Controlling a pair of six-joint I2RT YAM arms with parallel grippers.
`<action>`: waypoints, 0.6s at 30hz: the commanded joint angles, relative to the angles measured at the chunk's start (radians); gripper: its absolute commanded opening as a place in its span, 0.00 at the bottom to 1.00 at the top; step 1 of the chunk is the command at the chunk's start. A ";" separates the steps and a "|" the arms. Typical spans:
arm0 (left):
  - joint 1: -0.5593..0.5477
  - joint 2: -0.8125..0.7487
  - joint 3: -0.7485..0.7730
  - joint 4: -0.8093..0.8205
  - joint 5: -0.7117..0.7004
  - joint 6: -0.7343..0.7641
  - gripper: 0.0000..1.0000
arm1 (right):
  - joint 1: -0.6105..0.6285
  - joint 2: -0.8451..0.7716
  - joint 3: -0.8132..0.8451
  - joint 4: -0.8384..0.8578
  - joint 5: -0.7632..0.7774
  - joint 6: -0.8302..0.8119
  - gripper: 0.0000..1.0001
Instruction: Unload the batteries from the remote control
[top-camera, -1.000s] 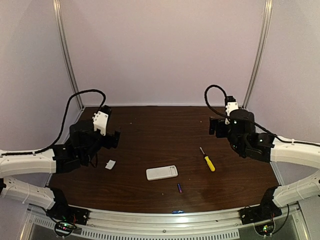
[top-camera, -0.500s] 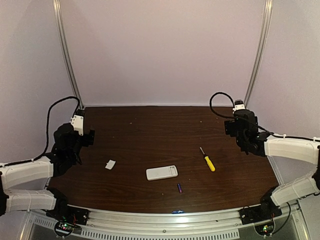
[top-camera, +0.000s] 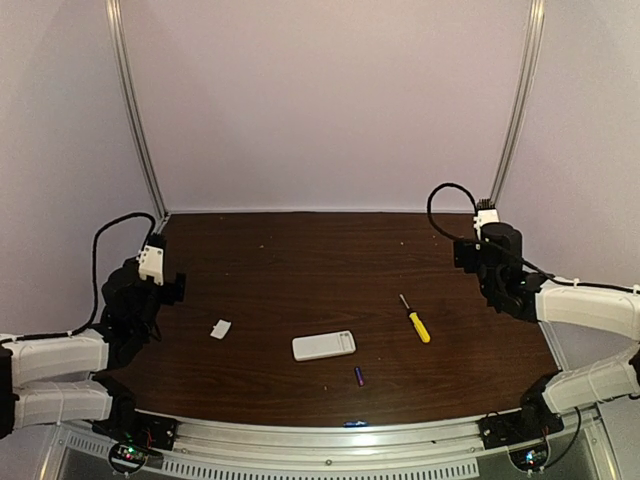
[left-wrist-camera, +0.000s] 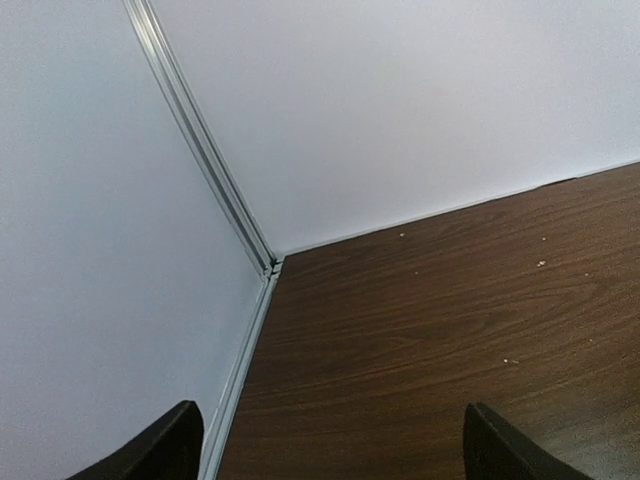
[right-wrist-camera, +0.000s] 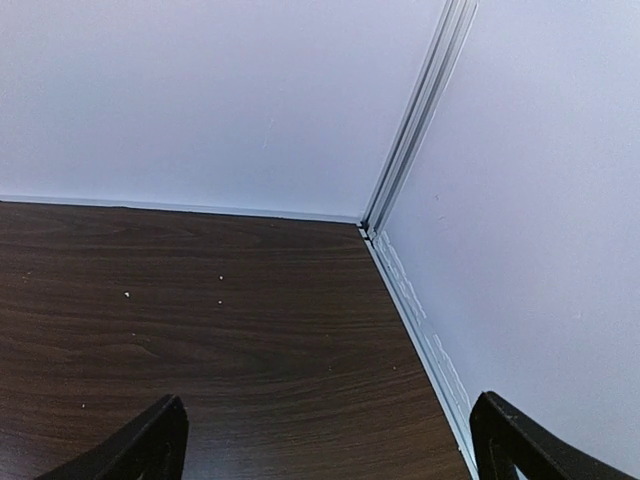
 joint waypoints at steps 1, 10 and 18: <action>0.067 0.039 0.008 0.124 0.129 -0.002 0.91 | -0.027 -0.009 -0.031 0.022 -0.018 0.034 1.00; 0.234 0.213 0.014 0.225 0.265 -0.057 0.89 | -0.067 0.112 0.085 -0.155 0.067 0.222 1.00; 0.306 0.324 -0.003 0.370 0.361 -0.098 0.89 | -0.088 0.147 0.074 -0.154 0.130 0.254 1.00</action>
